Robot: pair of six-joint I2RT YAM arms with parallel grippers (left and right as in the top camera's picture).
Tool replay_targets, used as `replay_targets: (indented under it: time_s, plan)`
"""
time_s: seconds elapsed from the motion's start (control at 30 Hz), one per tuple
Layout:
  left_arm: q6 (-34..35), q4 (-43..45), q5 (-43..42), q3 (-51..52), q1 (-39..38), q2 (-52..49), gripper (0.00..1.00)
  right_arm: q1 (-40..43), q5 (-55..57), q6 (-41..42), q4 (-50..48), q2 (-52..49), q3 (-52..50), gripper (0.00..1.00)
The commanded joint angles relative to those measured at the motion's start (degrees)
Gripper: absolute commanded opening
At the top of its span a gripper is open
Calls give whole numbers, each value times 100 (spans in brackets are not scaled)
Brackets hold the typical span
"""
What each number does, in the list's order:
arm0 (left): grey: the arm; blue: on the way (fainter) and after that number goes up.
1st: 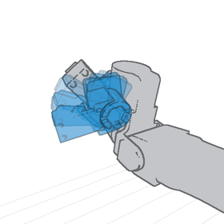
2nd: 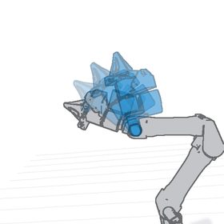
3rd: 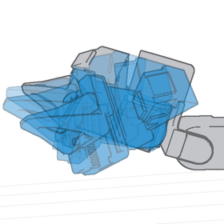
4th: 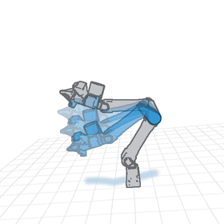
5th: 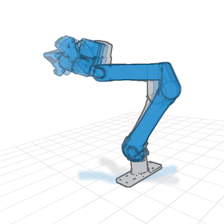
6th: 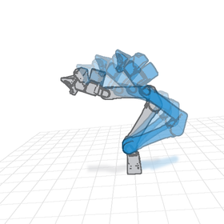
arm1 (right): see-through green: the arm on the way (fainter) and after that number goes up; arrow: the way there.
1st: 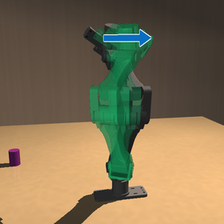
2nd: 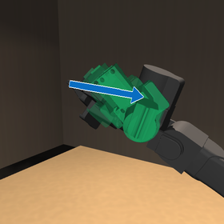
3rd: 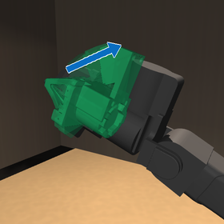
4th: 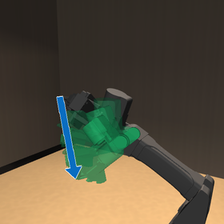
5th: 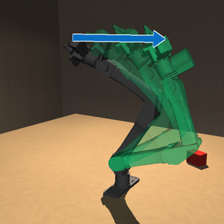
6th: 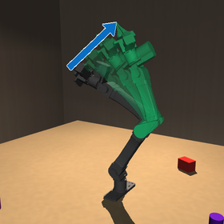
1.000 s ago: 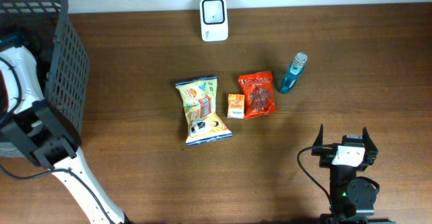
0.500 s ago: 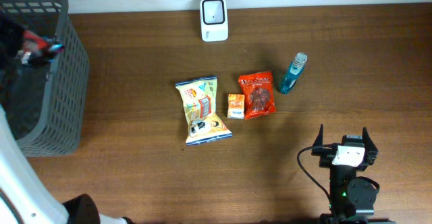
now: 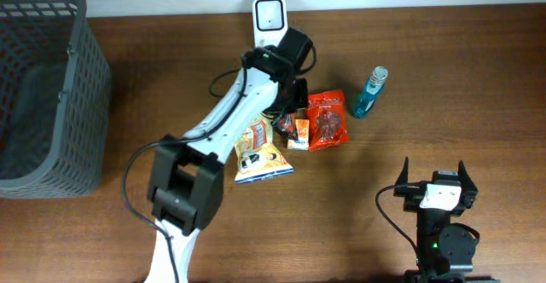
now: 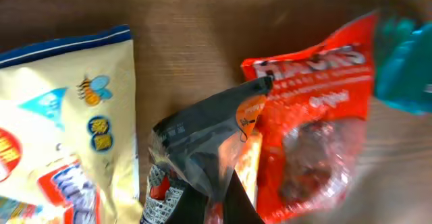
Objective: Scan the item barcode
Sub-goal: 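Place the dark snack packet between the wipes and jerky bag, then raise the left arm aside and reach the right gripper to the mouthwash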
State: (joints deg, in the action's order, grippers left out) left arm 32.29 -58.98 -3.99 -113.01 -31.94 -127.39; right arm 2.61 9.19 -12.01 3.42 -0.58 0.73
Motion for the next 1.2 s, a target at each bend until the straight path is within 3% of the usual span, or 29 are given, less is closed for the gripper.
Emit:
replay_targets:
  time_s: [0.0, 0.07, 0.1, 0.13, 0.23, 0.3, 0.4, 0.5, 0.57, 0.6, 0.67, 0.9, 0.93, 0.97, 1.07, 1.17]
  plan:
    - [-114, 136, 415, -33, -31, -306, 26, -35, 50, 24, 26, 37, -42, 99]
    - [-114, 129, 529, -33, -26, -352, 59, -35, 50, 24, 26, 37, -42, 98]
    - [-212, 103, 520, -63, -26, -341, 89, -35, 50, 22, 26, 37, -42, 99]
    - [-579, 4, 382, -208, -26, -308, 97, -35, 50, 24, 26, 37, -42, 98]
    - [-632, -1145, 356, -1443, 83, -118, 99, -35, 50, 24, 26, 37, -42, 98]
    - [-629, -2686, 538, -2962, 227, 245, 99, -35, 50, 24, 26, 37, -42, 98]
    - [-629, -3665, 994, -3700, 398, 616, 100, -35, 50, 24, 26, 37, -42, 99]
    - [-1014, -3775, 1005, -3709, 662, 940, 99, -35, 50, 24, 26, 37, -42, 98]
    - [-984, -3775, 848, -3709, 1215, 1075, 99, -35, 52, 24, 26, 37, -42, 98]
    - [-962, -3775, 352, -3692, 1674, 1073, 99, -35, 50, 24, 26, 37, -42, 98]
    - [-973, -3775, 352, -3620, 2129, 1073, 99, -35, 50, 24, 26, 37, -42, 99]
    - [-968, -3775, 420, -3574, 2461, 1073, 99, -35, -101, 76, -28, 37, -42, 98]
    - [-968, -3775, 417, -3574, 2461, 1073, 99, -35, -1088, 363, -83, 37, -42, 99]
    - [-968, -3775, 417, -3574, 2461, 1073, 99, -35, -2785, 992, -81, 37, -42, 98]
    - [-968, -3775, 420, -3574, 2461, 1073, 99, -35, -5219, 1252, -667, 37, -42, 99]
    - [-968, -3775, 420, -3574, 2461, 1073, 99, -35, -5681, 2208, -1364, 37, -42, 98]
